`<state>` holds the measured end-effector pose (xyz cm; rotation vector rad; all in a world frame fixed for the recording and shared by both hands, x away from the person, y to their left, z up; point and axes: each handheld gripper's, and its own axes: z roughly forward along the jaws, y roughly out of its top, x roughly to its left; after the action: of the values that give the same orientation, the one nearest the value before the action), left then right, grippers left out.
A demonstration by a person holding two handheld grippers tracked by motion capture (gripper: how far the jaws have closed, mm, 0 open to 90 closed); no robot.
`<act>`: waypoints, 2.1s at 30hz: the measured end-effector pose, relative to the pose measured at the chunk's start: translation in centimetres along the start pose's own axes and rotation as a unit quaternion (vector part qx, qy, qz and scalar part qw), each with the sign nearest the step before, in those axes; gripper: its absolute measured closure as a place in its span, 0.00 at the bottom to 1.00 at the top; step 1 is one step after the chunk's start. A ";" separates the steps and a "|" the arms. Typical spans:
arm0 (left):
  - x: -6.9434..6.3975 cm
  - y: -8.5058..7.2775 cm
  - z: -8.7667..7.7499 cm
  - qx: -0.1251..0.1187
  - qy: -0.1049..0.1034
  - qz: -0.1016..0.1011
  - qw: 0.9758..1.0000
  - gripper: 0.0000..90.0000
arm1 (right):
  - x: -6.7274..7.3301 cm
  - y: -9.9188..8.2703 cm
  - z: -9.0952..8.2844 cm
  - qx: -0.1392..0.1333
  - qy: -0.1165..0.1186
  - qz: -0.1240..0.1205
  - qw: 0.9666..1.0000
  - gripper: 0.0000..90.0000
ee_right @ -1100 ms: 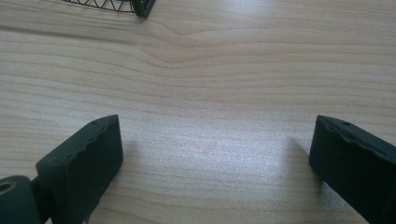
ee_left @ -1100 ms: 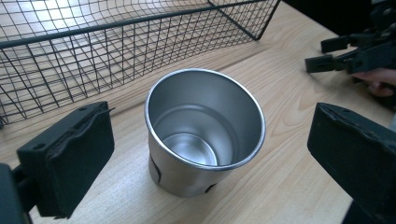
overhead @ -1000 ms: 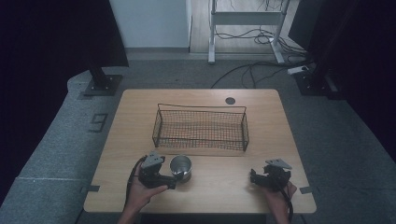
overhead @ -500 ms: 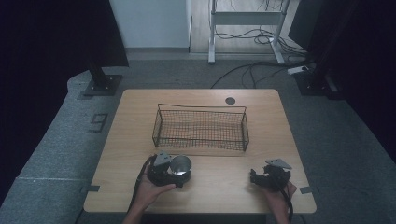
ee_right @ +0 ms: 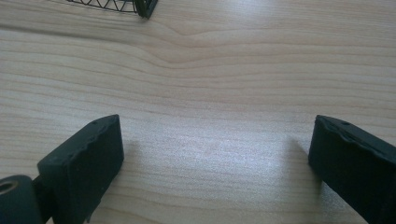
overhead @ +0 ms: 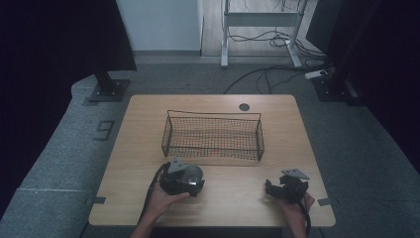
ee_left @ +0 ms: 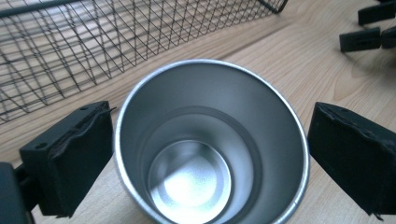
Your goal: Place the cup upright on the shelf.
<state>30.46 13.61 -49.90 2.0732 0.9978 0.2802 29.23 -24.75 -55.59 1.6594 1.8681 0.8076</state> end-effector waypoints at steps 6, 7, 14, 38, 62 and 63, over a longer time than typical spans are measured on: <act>-0.3 -0.1 1.3 0.014 0.018 0.003 1.000 0.13 | 0.0 0.0 0.0 -0.001 -0.001 0.001 1.000 0.04; -0.2 -0.3 1.3 0.012 0.016 0.001 1.000 0.14 | 0.0 0.0 0.0 -0.001 -0.001 0.001 1.000 0.04; -0.2 -0.7 1.2 -0.002 0.012 0.018 1.000 0.16 | 0.0 0.0 0.0 -0.001 -0.002 0.001 1.000 0.04; -0.1 0.8 -2.5 -0.059 -0.026 0.007 0.998 0.16 | 0.0 0.0 0.0 -0.002 -0.003 0.003 1.000 0.05; 0.3 2.7 -4.3 -0.072 -0.034 0.003 0.997 0.16 | 0.0 0.0 0.0 -0.003 -0.003 0.004 1.000 0.06; 0.3 2.8 -4.4 -0.072 -0.035 0.003 0.997 0.16 | 0.0 0.0 0.0 -0.003 -0.003 0.004 1.000 0.06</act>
<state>30.03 15.34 -44.99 1.9413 0.9036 0.2725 29.20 -24.80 -55.57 1.6652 1.8538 0.8089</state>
